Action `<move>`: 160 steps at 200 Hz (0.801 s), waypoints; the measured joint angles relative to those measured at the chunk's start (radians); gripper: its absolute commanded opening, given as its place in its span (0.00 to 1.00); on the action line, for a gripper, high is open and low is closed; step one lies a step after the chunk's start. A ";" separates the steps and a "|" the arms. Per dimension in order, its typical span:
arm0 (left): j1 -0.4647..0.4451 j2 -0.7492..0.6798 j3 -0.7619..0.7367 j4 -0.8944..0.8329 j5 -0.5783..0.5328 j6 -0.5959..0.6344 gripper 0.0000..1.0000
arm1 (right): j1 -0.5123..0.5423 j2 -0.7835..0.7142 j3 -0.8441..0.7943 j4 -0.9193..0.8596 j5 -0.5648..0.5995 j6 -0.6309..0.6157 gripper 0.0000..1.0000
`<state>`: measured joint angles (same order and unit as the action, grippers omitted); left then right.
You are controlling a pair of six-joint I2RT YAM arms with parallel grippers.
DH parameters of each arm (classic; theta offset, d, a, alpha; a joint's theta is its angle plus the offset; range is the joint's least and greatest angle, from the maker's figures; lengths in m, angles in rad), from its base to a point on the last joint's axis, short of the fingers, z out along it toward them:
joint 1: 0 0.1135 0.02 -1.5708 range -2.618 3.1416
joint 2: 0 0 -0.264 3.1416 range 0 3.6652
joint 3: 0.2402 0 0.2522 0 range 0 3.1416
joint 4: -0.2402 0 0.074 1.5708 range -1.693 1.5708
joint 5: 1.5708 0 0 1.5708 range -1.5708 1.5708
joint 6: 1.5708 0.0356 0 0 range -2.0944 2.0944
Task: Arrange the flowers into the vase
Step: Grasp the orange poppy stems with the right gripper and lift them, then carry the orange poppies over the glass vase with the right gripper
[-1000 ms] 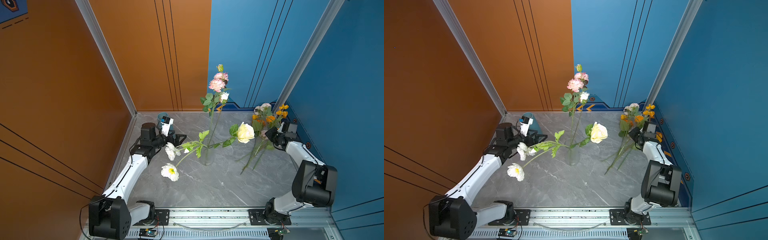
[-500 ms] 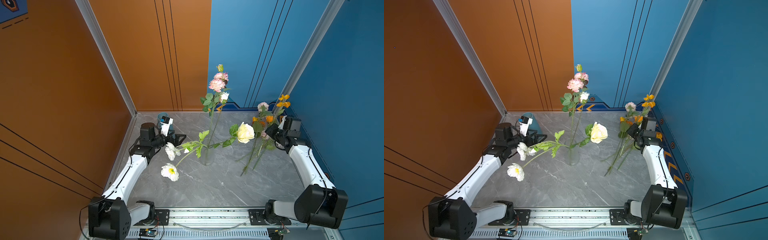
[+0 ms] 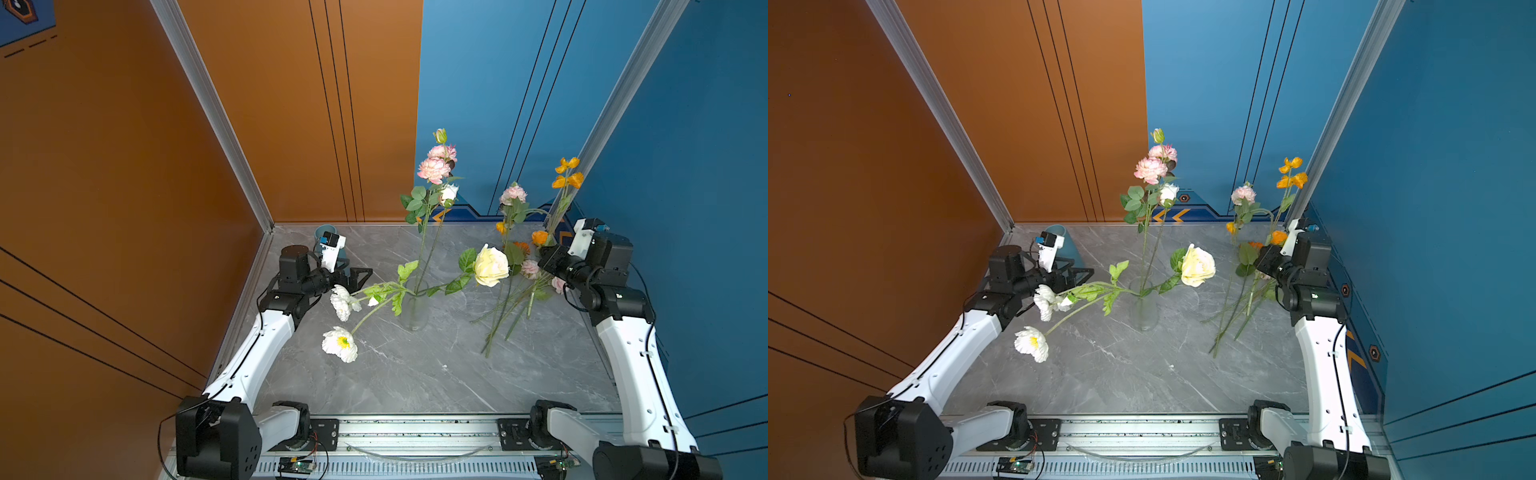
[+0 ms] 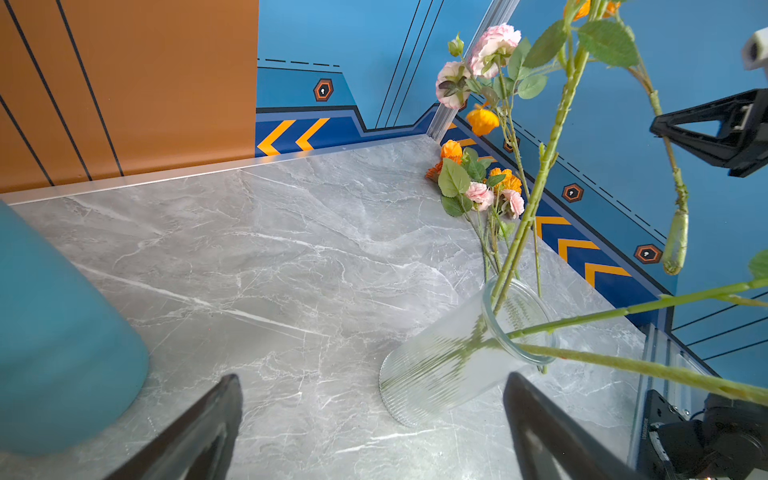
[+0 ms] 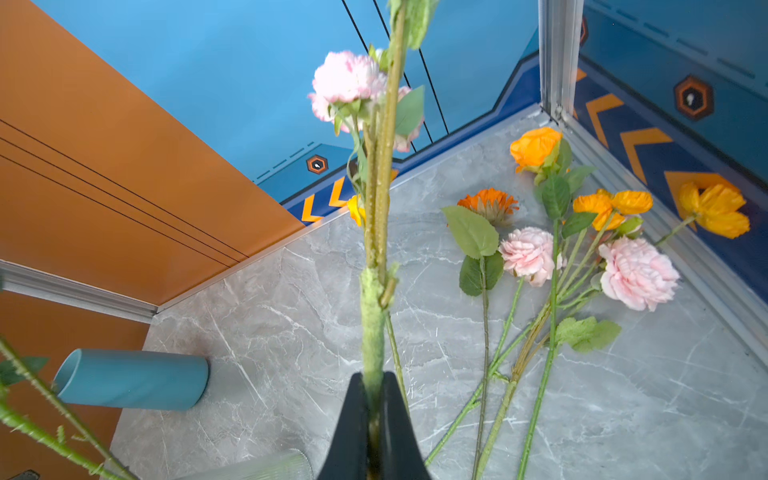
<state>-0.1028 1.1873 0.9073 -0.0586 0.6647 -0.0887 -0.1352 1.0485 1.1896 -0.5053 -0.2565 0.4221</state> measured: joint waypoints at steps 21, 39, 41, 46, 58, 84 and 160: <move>0.000 -0.006 0.000 0.003 0.003 -0.007 0.98 | 0.004 -0.031 -0.033 -0.003 0.032 -0.007 0.00; 0.003 -0.012 0.000 0.008 0.006 -0.008 0.98 | -0.047 0.053 -0.042 -0.030 0.013 -0.013 0.00; 0.003 -0.013 0.000 0.009 0.006 -0.008 0.98 | -0.050 0.062 -0.043 -0.032 0.013 -0.013 0.00; 0.004 -0.014 0.000 0.010 0.006 -0.008 0.98 | -0.053 0.093 -0.046 -0.034 0.019 -0.016 0.00; 0.005 -0.016 0.000 0.011 0.006 -0.010 0.98 | -0.033 0.151 -0.072 -0.043 0.056 -0.024 0.00; 0.006 -0.016 0.000 0.014 0.010 -0.011 0.98 | 0.077 0.121 -0.071 -0.096 0.113 -0.039 0.00; 0.011 -0.165 -0.051 -0.054 -0.205 -0.061 1.00 | 0.109 0.037 0.027 -0.102 0.123 -0.057 0.00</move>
<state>-0.0921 1.0222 0.8566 -0.1123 0.4599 -0.1497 -0.0265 1.0859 1.2171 -0.6071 -0.1333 0.3653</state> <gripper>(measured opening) 0.990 0.058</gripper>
